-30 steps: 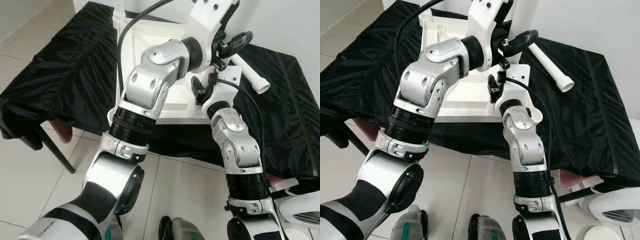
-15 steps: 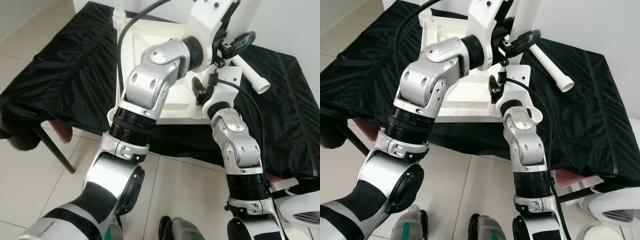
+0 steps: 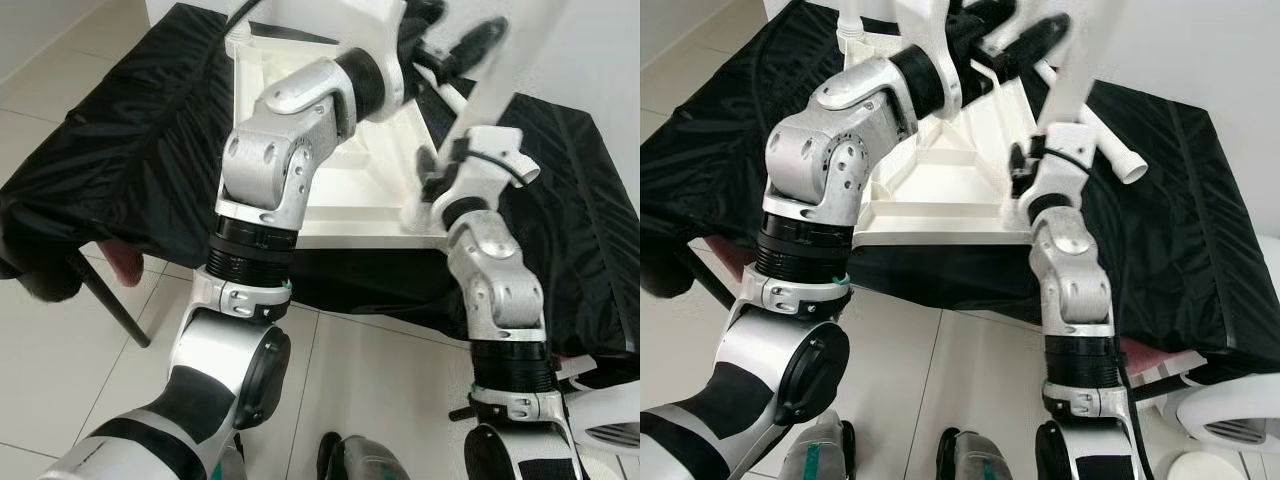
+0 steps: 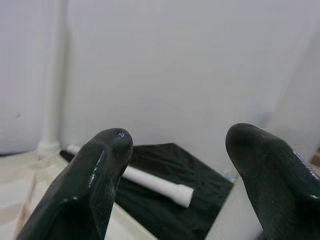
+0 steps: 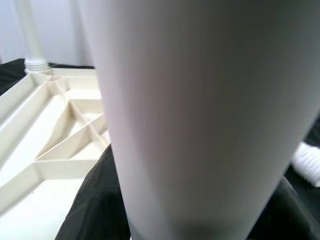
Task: Building children table
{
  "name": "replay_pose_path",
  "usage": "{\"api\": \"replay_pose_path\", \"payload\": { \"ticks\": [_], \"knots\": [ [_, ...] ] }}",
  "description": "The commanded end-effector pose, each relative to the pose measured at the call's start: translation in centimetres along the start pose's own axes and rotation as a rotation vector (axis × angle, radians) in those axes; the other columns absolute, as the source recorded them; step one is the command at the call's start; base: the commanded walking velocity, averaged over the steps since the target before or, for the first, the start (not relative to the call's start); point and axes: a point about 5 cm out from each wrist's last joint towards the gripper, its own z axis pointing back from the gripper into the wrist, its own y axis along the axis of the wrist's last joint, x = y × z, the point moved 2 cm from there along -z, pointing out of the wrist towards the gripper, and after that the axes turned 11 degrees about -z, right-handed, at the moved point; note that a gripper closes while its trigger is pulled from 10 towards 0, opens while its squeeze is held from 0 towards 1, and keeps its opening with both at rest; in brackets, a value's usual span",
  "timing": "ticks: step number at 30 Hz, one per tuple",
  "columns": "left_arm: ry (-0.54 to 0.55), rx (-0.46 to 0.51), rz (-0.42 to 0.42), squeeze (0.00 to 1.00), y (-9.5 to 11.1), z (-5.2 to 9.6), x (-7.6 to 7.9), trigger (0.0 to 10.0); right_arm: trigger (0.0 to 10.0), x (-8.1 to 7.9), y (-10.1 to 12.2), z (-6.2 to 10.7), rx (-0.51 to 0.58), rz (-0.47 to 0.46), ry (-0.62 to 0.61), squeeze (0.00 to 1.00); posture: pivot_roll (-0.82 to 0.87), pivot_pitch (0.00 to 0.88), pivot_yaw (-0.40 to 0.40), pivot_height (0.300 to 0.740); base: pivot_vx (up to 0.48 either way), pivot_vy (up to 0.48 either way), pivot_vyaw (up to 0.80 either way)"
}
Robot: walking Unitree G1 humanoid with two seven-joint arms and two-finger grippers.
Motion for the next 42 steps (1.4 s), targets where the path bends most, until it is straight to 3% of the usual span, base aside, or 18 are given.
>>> {"api": "replay_pose_path", "payload": {
  "ticks": [1,3,6,10,13,15,18,20,25,29,30,31,42],
  "knots": [
    [0.003,-0.051,0.021,0.0,-1.8,0.3,0.8,10.0,10.0,1.4,0.4,-0.3,0.018,0.016,-0.027,0.0,0.07,0.083,-0.113,0.74,0.0,0.0,0.0],
    [0.029,-0.119,-0.013,0.0,-3.7,1.0,0.6,10.0,10.0,2.4,0.8,-0.4,0.029,0.035,-0.044,0.0,0.07,0.084,-0.113,0.74,0.0,0.0,0.0],
    [0.041,-0.153,-0.026,0.0,-4.7,1.3,0.6,10.0,10.0,2.8,0.9,-0.5,0.034,0.046,-0.049,0.0,0.07,0.087,-0.114,0.74,0.0,0.0,0.0],
    [0.058,-0.319,-0.06,0.0,-9.3,2.6,1.4,10.0,10.0,4.5,1.4,-0.8,0.048,0.065,-0.096,0.0,0.07,0.089,-0.111,0.74,0.0,0.0,0.0],
    [0.054,-0.349,-0.063,0.0,-10.2,2.8,1.6,10.0,10.0,4.7,1.5,-0.8,0.054,0.065,-0.101,0.0,0.07,0.089,-0.111,0.74,0.0,0.0,0.0],
    [0.006,-0.421,-0.081,0.0,-12.3,3.1,2.7,10.0,10.0,4.9,1.7,-0.9,0.062,0.069,-0.105,0.0,0.08,0.09,-0.111,0.74,0.0,0.0,0.0],
    [-0.024,-0.458,-0.097,0.0,-13.4,3.2,3.3,10.0,10.0,5.0,1.8,-1.0,0.065,0.074,-0.106,0.0,0.08,0.091,-0.112,0.74,0.0,0.0,0.0],
    [-0.068,-0.515,-0.124,0.0,-15.3,3.2,4.5,10.0,10.0,5.1,1.8,-1.0,0.07,0.08,-0.106,0.0,0.07,0.093,-0.112,0.74,0.0,0.0,0.0],
    [-0.093,-0.545,-0.131,0.0,-16.2,3.1,5.2,10.0,10.0,5.2,1.8,-1.0,0.072,0.082,-0.105,0.0,0.07,0.094,-0.112,0.74,0.0,0.0,0.0],
    [-0.185,-0.597,-0.166,0.0,-18.2,2.7,7.7,10.0,10.0,5.3,1.8,-1.0,0.074,0.085,-0.105,0.0,0.06,0.094,-0.107,0.74,0.0,0.0,0.0],
    [-0.185,-0.597,-0.166,0.0,-18.2,2.7,7.7,10.0,10.0,5.3,1.8,-1.0,0.074,0.085,-0.105,0.0,0.06,0.094,-0.107,0.74,0.0,0.0,0.0],
    [-0.228,-0.605,-0.186,0.0,-18.7,2.5,8.8,10.0,10.0,5.3,1.9,-0.9,0.076,0.089,-0.109,0.0,0.06,0.095,-0.105,0.74,0.0,0.0,0.0],
    [-0.281,-0.608,-0.231,0.0,-19.2,1.5,10.2,10.0,10.0,5.2,1.7,-0.7,0.078,0.089,-0.111,0.0,0.04,0.089,-0.092,0.74,0.0,0.0,0.0]
  ]
}}
